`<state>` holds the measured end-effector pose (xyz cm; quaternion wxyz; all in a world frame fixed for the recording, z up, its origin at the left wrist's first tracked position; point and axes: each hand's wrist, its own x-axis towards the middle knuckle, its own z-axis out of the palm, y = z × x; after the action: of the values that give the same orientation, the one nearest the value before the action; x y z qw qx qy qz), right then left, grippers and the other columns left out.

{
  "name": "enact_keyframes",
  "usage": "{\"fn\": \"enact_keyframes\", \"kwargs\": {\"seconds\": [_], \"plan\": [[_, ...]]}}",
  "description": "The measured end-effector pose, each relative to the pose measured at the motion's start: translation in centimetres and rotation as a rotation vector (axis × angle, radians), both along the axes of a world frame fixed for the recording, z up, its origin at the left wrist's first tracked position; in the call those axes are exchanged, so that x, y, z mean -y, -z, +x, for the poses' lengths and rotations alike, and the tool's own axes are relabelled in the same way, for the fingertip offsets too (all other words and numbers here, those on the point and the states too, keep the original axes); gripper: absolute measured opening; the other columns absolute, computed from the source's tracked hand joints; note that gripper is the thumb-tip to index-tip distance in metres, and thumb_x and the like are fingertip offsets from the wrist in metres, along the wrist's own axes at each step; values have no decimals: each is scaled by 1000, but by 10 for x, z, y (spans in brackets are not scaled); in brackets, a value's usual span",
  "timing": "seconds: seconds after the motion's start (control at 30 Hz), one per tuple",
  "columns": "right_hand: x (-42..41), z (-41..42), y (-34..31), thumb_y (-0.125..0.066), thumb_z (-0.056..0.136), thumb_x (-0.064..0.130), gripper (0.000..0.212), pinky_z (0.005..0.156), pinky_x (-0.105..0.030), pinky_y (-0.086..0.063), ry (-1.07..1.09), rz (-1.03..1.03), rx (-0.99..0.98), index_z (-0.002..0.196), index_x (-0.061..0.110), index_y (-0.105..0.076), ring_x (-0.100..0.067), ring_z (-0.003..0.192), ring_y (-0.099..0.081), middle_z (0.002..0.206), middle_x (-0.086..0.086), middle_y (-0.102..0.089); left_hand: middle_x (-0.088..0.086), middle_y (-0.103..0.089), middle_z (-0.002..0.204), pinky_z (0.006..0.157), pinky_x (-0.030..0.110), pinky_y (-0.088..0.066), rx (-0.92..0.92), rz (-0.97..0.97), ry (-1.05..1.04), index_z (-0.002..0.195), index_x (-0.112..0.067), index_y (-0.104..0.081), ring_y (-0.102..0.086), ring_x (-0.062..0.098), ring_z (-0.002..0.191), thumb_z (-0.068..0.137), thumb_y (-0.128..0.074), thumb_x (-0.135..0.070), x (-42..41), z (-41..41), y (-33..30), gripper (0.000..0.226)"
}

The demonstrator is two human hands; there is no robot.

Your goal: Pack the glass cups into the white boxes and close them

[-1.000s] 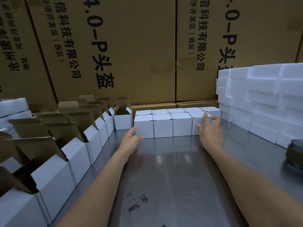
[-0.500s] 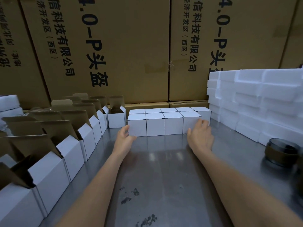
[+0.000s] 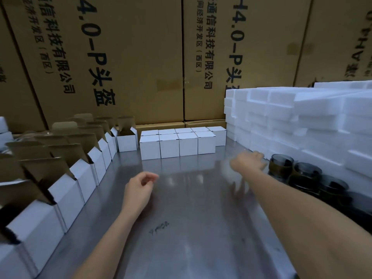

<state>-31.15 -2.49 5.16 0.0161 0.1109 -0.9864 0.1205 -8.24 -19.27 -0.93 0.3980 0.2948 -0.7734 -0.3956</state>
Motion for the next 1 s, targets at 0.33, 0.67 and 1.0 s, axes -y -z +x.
{"fn": "enact_keyframes", "kwargs": {"seconds": [0.33,0.67,1.0], "plan": [[-63,-3,-14,-35,93,20,40,105,-42,-27,24,232,25,130,9,-46,-34,130,-28,144,-20,-33,-7,-69,88,68,8,-39,123,-141,-4,79,-20,-69,-61,5,85,81,-48,9,-51,42,-3,36],[-36,57,-15,-43,91,5,29,87,-31,-39,-266,37,-116,118,7,-56,-30,113,-56,121,-12,-60,-7,-68,82,65,1,-36,130,-115,-7,75,-21,-67,-59,6,79,80,-48,11,-76,58,-6,37],[-1,184,-1,-50,81,0,31,81,-30,-34,-664,-63,-252,92,27,-63,-30,98,-59,89,-4,-65,-3,-68,86,67,9,-41,97,-77,11,85,-19,-66,-60,10,76,81,-52,8,-96,75,-8,31]]}}
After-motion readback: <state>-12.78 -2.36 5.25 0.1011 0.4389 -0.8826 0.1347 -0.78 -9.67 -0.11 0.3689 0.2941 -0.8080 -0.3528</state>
